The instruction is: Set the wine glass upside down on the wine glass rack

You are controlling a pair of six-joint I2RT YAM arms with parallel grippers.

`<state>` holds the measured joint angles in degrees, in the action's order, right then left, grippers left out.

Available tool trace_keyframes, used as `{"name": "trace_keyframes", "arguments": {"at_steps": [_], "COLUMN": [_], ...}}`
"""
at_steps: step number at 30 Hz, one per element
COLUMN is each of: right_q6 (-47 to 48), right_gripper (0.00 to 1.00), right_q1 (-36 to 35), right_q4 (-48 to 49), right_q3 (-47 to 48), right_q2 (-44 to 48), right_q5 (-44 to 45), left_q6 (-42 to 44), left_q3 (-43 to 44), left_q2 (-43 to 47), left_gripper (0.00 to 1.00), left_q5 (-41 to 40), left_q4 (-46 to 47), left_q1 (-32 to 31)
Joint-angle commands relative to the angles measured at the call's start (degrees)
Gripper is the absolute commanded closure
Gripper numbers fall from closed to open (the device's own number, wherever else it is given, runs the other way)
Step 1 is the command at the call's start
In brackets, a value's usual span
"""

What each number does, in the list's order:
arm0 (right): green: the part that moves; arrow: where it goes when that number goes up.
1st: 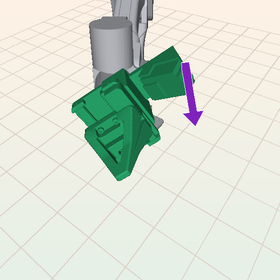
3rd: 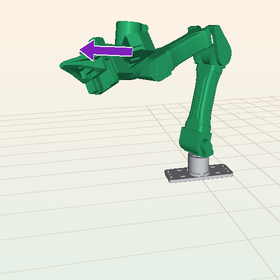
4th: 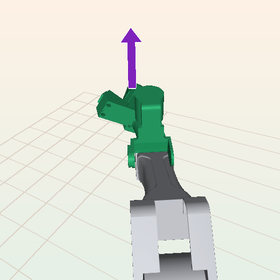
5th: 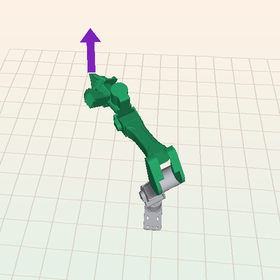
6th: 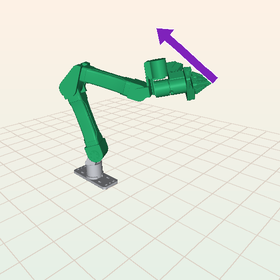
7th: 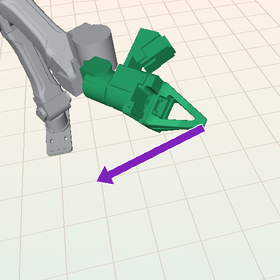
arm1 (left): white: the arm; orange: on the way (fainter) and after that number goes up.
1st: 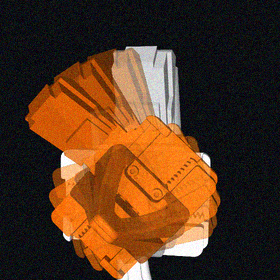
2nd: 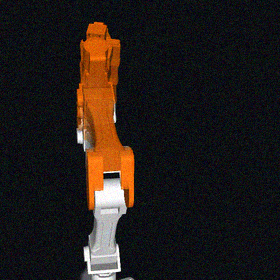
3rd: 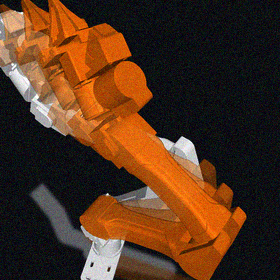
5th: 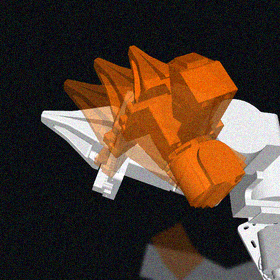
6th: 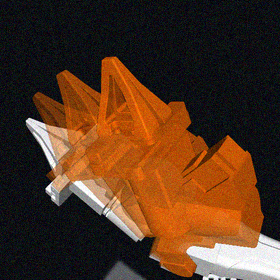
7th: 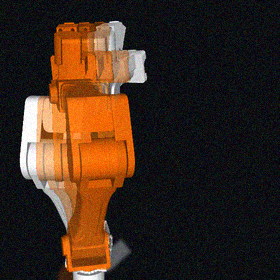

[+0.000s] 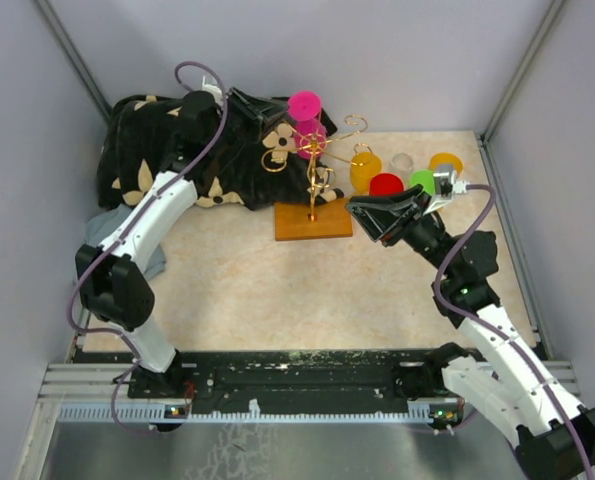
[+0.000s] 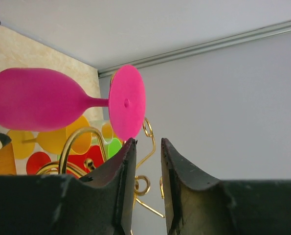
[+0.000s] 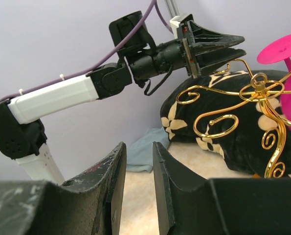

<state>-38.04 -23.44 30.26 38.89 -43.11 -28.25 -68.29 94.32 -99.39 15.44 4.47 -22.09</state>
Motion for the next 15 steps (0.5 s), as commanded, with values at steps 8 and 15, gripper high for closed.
{"name": "trace_keyframes", "arguments": {"at_steps": [8,15], "right_q6": [9.10,14.21], "right_gripper": [0.70,0.69], "right_q1": [0.33,0.37], "right_q4": [-19.12,-33.75], "right_q3": [8.16,15.88], "right_q2": [1.92,-2.91], "right_q5": [14.73,30.00], "left_q6": [2.64,11.03], "left_q3": [-9.82,-15.04], "left_q2": [12.56,21.13], "left_gripper": [0.66,0.64], "left_q5": [1.45,1.03], "left_q4": [3.31,0.70], "left_q1": [0.11,0.12]}}
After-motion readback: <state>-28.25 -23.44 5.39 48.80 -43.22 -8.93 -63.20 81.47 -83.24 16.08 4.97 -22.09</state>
